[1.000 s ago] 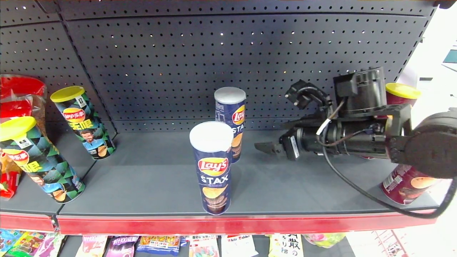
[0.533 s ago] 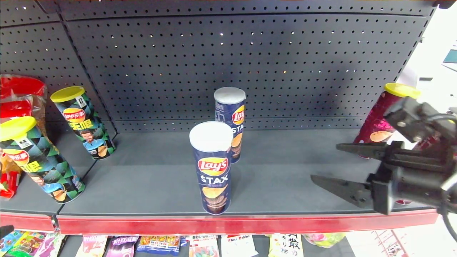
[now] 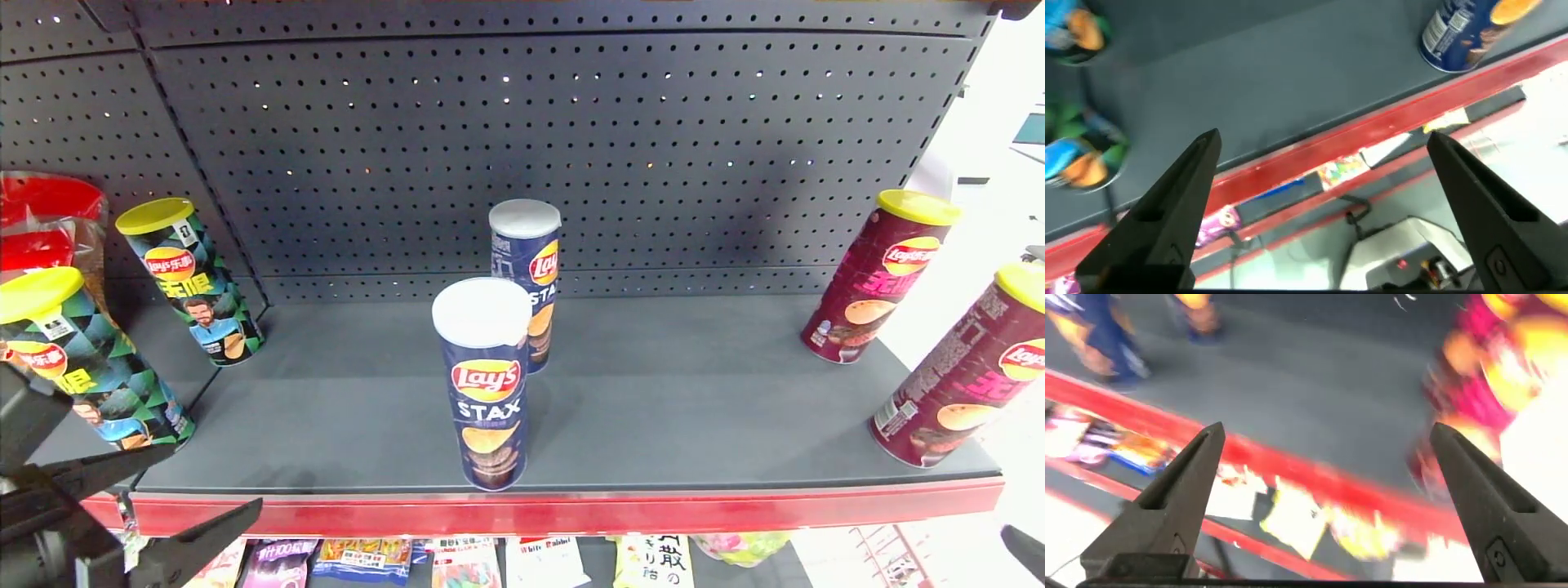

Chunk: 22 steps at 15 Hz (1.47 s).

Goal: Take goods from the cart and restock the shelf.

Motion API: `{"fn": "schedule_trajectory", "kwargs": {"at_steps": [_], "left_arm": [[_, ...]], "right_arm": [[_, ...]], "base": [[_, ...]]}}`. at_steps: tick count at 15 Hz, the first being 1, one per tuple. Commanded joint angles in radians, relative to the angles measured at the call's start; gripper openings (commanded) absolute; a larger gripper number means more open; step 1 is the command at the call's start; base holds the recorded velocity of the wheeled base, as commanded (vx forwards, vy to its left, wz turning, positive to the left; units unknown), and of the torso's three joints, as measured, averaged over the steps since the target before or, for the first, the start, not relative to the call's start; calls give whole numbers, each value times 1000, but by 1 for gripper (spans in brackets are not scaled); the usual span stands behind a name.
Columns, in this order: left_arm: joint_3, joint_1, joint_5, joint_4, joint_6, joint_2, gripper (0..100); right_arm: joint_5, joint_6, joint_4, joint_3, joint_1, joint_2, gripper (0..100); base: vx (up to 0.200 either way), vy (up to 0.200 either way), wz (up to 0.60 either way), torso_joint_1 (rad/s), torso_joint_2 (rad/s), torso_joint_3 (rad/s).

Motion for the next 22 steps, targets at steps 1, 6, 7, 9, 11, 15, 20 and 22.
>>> {"fn": "schedule_trajectory", "kwargs": {"at_steps": [1, 6, 7, 9, 11, 15, 20, 22], "left_arm": [[-12, -10, -6, -55, -9, 158, 100], [-90, -142, -32, -153, -58, 354, 100], [-92, -148, -42, -153, -56, 371, 100], [-108, -150, -32, -155, -52, 452, 100], [-125, -150, -32, -153, -50, 478, 100], [-214, -194, -26, -153, -48, 575, 100], [-265, -206, -25, -155, -45, 644, 100], [-297, -211, -25, -155, -47, 685, 100]], "right_arm": [[-7, 3, 151, 60, -103, -278, 100], [-25, 27, 284, 75, -106, -382, 100], [-25, 30, 283, 78, -106, -382, 100], [-27, 33, 280, 86, -106, -382, 100], [-27, 33, 280, 86, -106, -382, 100], [-28, 35, 284, 87, -106, -382, 100], [-30, 35, 283, 93, -106, -382, 100], [-33, 33, 281, 93, -106, -382, 100]], "base": [[0, 0, 0, 0, 0, 0], [0, 0, 0, 0, 0, 0], [0, 0, 0, 0, 0, 0], [0, 0, 0, 0, 0, 0], [0, 0, 0, 0, 0, 0], [0, 0, 0, 0, 0, 0], [0, 0, 0, 0, 0, 0], [0, 0, 0, 0, 0, 0]]}}
